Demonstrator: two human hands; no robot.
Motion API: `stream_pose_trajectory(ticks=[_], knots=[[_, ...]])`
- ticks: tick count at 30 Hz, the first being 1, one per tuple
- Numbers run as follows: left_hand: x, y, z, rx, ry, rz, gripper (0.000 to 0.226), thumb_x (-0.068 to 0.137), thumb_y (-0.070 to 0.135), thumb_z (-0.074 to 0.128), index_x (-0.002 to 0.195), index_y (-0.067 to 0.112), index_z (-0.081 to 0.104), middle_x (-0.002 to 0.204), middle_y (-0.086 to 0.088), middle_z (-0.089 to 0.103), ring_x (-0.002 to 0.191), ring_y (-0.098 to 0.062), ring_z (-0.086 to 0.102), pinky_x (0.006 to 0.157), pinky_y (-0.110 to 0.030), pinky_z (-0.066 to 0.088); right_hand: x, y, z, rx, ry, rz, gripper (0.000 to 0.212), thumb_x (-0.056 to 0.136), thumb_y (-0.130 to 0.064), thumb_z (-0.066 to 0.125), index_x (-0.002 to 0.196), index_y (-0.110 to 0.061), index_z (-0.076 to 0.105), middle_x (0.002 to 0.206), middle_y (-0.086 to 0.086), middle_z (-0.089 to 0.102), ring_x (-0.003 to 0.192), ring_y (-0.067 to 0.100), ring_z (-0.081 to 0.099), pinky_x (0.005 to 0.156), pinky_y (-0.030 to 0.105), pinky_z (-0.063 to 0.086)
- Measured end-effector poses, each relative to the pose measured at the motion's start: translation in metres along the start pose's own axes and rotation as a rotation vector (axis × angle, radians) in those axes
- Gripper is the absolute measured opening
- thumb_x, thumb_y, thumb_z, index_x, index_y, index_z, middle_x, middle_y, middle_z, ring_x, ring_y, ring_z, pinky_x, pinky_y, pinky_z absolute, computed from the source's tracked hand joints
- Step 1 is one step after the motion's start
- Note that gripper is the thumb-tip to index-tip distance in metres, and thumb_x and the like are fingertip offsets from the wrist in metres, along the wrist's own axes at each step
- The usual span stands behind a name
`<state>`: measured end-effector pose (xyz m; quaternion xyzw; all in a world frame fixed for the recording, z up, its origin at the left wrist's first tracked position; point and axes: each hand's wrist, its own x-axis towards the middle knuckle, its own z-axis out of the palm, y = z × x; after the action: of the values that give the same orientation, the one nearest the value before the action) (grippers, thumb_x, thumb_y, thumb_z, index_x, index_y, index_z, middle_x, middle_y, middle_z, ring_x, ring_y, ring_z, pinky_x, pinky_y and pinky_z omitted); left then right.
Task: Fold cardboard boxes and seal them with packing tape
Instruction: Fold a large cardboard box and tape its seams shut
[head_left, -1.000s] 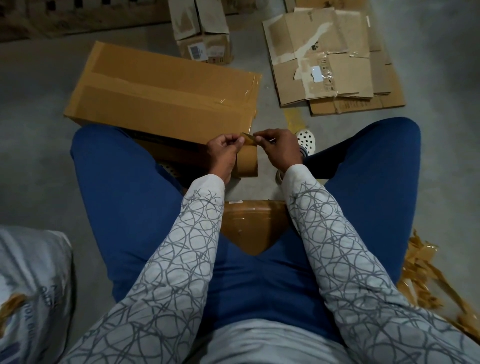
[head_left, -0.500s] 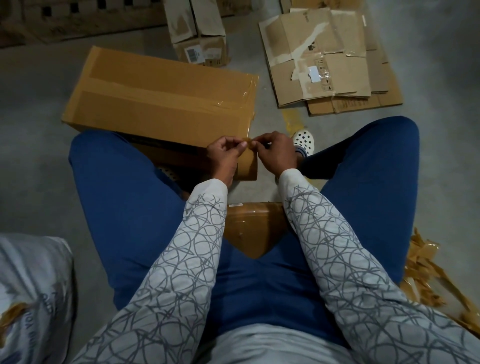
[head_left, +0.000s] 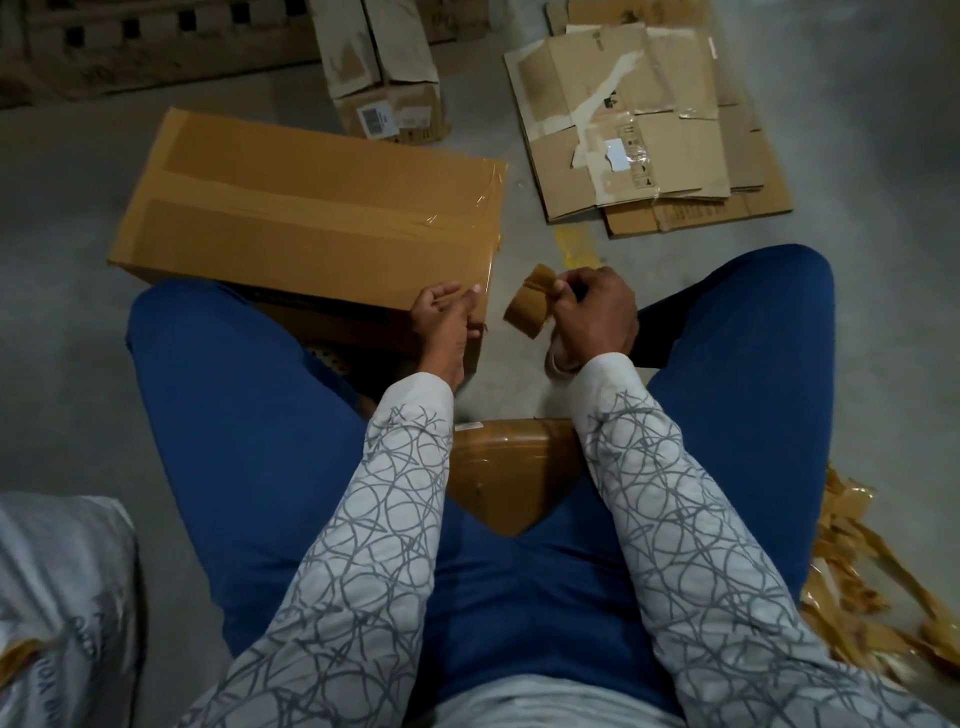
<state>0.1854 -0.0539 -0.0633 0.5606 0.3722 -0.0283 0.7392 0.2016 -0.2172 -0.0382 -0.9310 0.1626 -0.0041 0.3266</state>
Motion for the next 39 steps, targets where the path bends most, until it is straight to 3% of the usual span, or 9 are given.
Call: stream_pose_trajectory(ticks=[7,11,16,19,23,29,32,34,39], knots=[[0.009,-0.006,-0.002,0.157,-0.040,-0.026,0.014,0.092,0.013,0.072,0.104,0.012,0.066,0.086,-0.002,0.069,0.062,-0.010,0.058,0.054,-0.022,0.050,0.026,0.016,0.033,-0.038,0.021,0.097,0.024,0.091,-0.030,0.062,0.103,-0.020,0.080,0.113,0.009,0.065,0.105,0.031,0.062,0.088,0.037,0.052],[0.008,-0.018,-0.001,0.305,-0.125,-0.049,0.020,0.091,0.013,0.072,0.108,0.006,0.067,0.085,-0.006,0.068,0.062,-0.014,0.057,0.051,-0.023,0.046,0.040,0.031,0.063,-0.181,-0.106,0.101,0.027,0.093,-0.030,0.059,0.109,-0.019,0.078,0.123,0.015,0.060,0.116,0.034,0.056,0.100,0.042,0.049],[0.015,-0.041,0.004,0.461,-0.264,-0.101,0.036,0.091,0.020,0.075,0.125,0.020,0.063,0.106,-0.011,0.070,0.074,-0.018,0.064,0.052,-0.026,0.050,0.057,0.055,0.096,-0.368,-0.236,0.058,0.031,0.092,-0.037,0.057,0.110,-0.025,0.078,0.124,0.015,0.060,0.116,0.036,0.055,0.100,0.046,0.048],[0.020,-0.046,0.011,0.496,-0.345,-0.104,0.054,0.092,0.020,0.074,0.141,0.028,0.053,0.103,-0.004,0.071,0.077,-0.018,0.067,0.056,-0.028,0.053,0.062,0.066,0.112,-0.393,-0.308,0.088,0.032,0.091,-0.041,0.057,0.112,-0.027,0.076,0.132,0.014,0.058,0.127,0.034,0.050,0.104,0.048,0.045],[0.028,-0.048,0.010,0.553,-0.416,-0.122,0.056,0.093,0.020,0.072,0.144,0.032,0.052,0.102,-0.003,0.073,0.078,-0.017,0.067,0.059,-0.031,0.055,0.064,0.071,0.120,-0.480,-0.433,0.127,0.032,0.097,-0.041,0.055,0.123,-0.032,0.070,0.147,0.013,0.045,0.140,0.034,0.034,0.105,0.049,0.043],[0.032,-0.027,0.011,0.462,-0.413,-0.174,0.041,0.099,0.020,0.065,0.138,0.027,0.057,0.074,-0.011,0.073,0.045,-0.021,0.058,0.041,-0.026,0.048,0.069,0.037,0.125,-0.143,-0.376,0.125,0.046,0.101,-0.031,0.050,0.147,-0.029,0.049,0.154,0.012,0.041,0.145,0.036,0.029,0.114,0.053,0.025],[0.038,-0.005,0.007,0.403,-0.334,-0.084,0.030,0.100,0.017,0.063,0.129,0.015,0.065,0.066,-0.009,0.070,0.042,-0.020,0.054,0.037,-0.023,0.040,0.063,-0.004,0.118,0.197,-0.232,0.063,0.045,0.103,-0.046,0.036,0.134,-0.025,0.062,0.137,0.011,0.061,0.130,0.034,0.050,0.110,0.049,0.036],[0.048,0.017,-0.003,0.434,-0.242,-0.010,0.023,0.099,0.016,0.063,0.120,0.014,0.070,0.068,-0.006,0.070,0.046,-0.018,0.057,0.039,-0.023,0.042,0.053,-0.028,0.115,0.327,-0.272,0.023,0.053,0.103,-0.053,0.037,0.139,-0.020,0.058,0.139,0.014,0.059,0.129,0.033,0.052,0.110,0.049,0.040],[0.075,0.077,-0.063,0.758,-0.140,0.156,0.014,0.093,0.020,0.067,0.106,0.023,0.073,0.084,-0.001,0.075,0.065,-0.015,0.069,0.062,-0.027,0.055,0.039,-0.050,0.128,0.070,-0.427,-0.147,0.079,0.096,-0.047,0.062,0.158,-0.015,0.025,0.163,0.019,0.024,0.145,0.041,0.029,0.117,0.052,0.029]])
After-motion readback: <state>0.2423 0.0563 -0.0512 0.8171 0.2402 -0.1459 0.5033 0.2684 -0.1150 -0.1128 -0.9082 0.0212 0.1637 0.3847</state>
